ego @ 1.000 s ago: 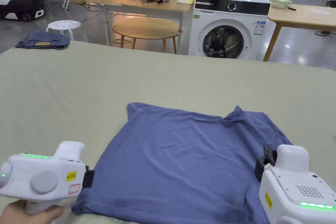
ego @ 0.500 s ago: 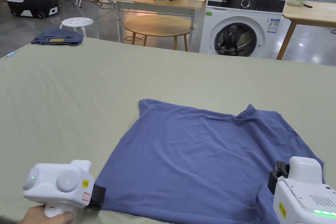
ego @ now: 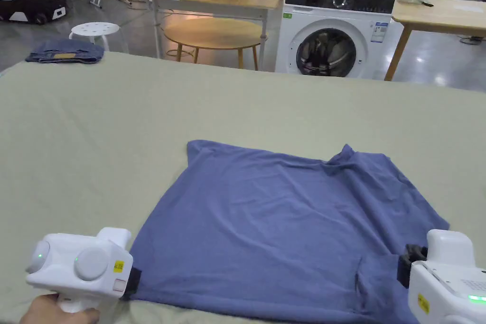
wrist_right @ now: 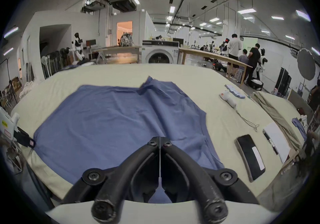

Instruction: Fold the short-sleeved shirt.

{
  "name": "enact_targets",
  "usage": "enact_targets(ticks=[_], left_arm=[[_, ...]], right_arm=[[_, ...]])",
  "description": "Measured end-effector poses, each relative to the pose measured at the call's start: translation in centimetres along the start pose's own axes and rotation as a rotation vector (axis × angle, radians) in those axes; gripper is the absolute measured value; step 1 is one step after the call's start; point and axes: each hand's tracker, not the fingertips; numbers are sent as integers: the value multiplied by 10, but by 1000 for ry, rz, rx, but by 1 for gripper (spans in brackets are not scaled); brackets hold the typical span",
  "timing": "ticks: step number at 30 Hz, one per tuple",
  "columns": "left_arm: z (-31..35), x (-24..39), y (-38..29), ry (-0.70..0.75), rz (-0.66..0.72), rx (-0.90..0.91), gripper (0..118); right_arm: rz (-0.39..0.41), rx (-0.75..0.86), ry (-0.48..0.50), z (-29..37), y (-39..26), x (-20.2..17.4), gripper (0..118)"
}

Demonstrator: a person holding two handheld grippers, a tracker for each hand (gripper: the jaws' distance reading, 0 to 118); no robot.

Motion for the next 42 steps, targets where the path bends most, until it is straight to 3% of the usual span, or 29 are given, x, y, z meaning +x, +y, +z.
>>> enact_targets(ticks=[3, 6, 10, 17, 19, 21, 24, 34, 42], left_arm=[[0, 3, 0, 8, -17, 5, 2], [-1, 5, -1, 19, -35, 7, 2], [-1, 1, 0, 8, -14, 12, 2], [3, -1, 1, -5, 0, 20, 2], [3, -2, 2, -9, 7, 22, 2], [5, -3, 2, -10, 12, 26, 2], [13, 1, 3, -11, 14, 41, 2], [50, 4, 43, -53, 32, 203, 2], [44, 2, 115, -64, 27, 283, 2]], right_arm=[[-13, -116, -20, -3, -1, 27, 29], [-24, -224, -47, -12, -8, 54, 63], [-37, -366, -35, -28, -24, 76, 66], [-39, -519, 0, -43, -54, 75, 65], [-47, -493, 17, -40, -51, 73, 48], [-77, -499, 74, -39, -48, 69, 10], [-20, -493, 42, -38, -46, 62, 7], [-105, -338, 74, -6, 6, 73, 7], [-143, -269, 74, -41, 70, 70, 7]])
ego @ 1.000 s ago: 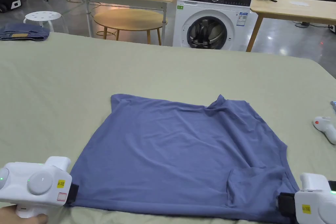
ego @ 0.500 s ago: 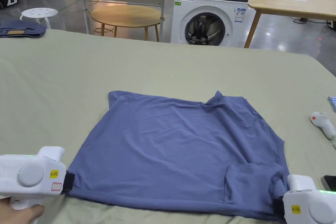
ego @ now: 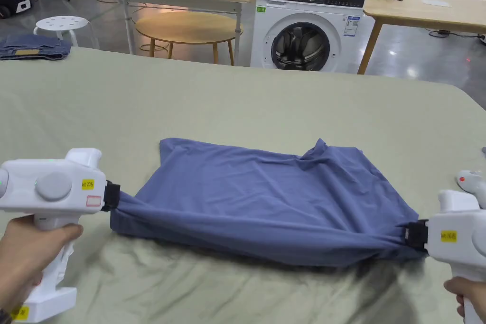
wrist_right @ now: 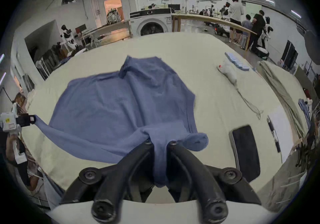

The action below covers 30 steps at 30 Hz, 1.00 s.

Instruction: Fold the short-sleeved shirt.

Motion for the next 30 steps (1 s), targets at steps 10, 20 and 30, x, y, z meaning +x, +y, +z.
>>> enact_targets(ticks=[10, 20, 30], left_arm=[[-75, -4, 59, 23, 14, -51, 2], [-125, -1, 68, 49, -11, -130, 2], [-89, 7, 61, 30, -24, -18, 46]], right_arm=[[-19, -68, -16, -92, 79, -10, 7], [10, -124, -55, -148, 78, -9, 14], [42, 150, -66, -103, 70, -25, 63]])
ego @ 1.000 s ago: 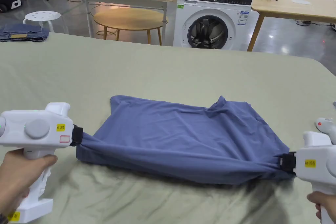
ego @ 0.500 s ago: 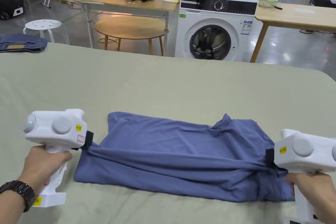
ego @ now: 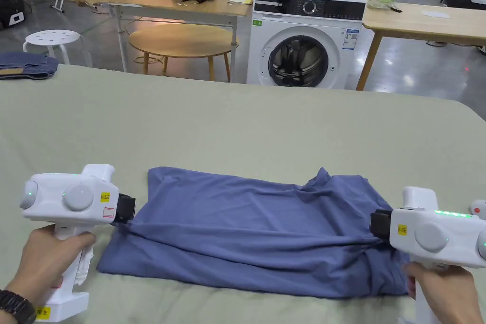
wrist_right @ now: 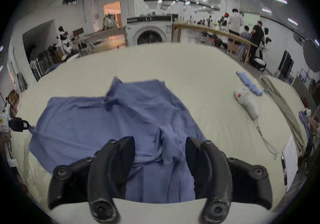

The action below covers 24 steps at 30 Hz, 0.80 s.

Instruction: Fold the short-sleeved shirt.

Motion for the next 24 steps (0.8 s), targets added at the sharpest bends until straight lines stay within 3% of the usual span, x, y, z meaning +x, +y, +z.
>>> enact_targets(ticks=[6, 7, 9, 10, 13, 15, 20, 24], left_arm=[[56, 16, -24, -17, -15, 246, 46], [64, 20, -29, -4, -26, 297, 46], [85, 28, -43, 11, -47, 402, 46], [96, 32, -50, 23, -55, 447, 43], [117, 43, -66, 52, -84, 555, 9], [124, 45, -72, 44, -103, 580, 1], [140, 51, -84, 54, -106, 584, 0], [127, 40, -84, 55, -82, 449, 0]], right_arm=[[28, 229, -29, 49, -16, -22, 61], [25, 269, -29, 58, -20, -26, 54], [16, 341, -35, 75, -29, -35, 19], [8, 369, -27, 84, -32, -40, 16], [-10, 446, 17, 106, -43, -49, 9], [15, 489, 16, 118, -47, -56, 0], [33, 556, 33, 143, -59, -70, 0], [35, 539, 51, 144, -61, -75, 0]])
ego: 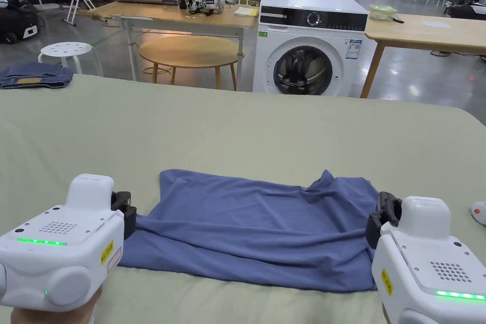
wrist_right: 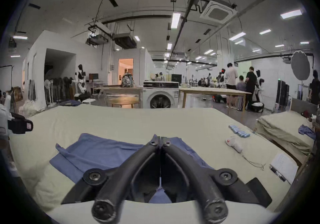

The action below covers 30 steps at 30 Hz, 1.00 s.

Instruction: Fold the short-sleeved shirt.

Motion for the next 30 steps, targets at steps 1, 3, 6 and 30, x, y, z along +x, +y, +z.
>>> enact_targets(ticks=[1, 3, 6, 30], left_arm=[[-7, -6, -1, -14, 15, -43, 0], [-23, -18, -2, -32, 66, -148, 0], [-60, -41, -4, -90, 145, -320, 0], [-149, -17, -47, -7, 3, -729, 12]], right_arm=[[-5, -5, 2, -1, -1, 0, 0], [-3, -31, 3, -4, -5, -1, 0], [-6, -68, 7, -8, -12, 0, 0], [-24, -253, -50, -18, -48, 44, 0]])
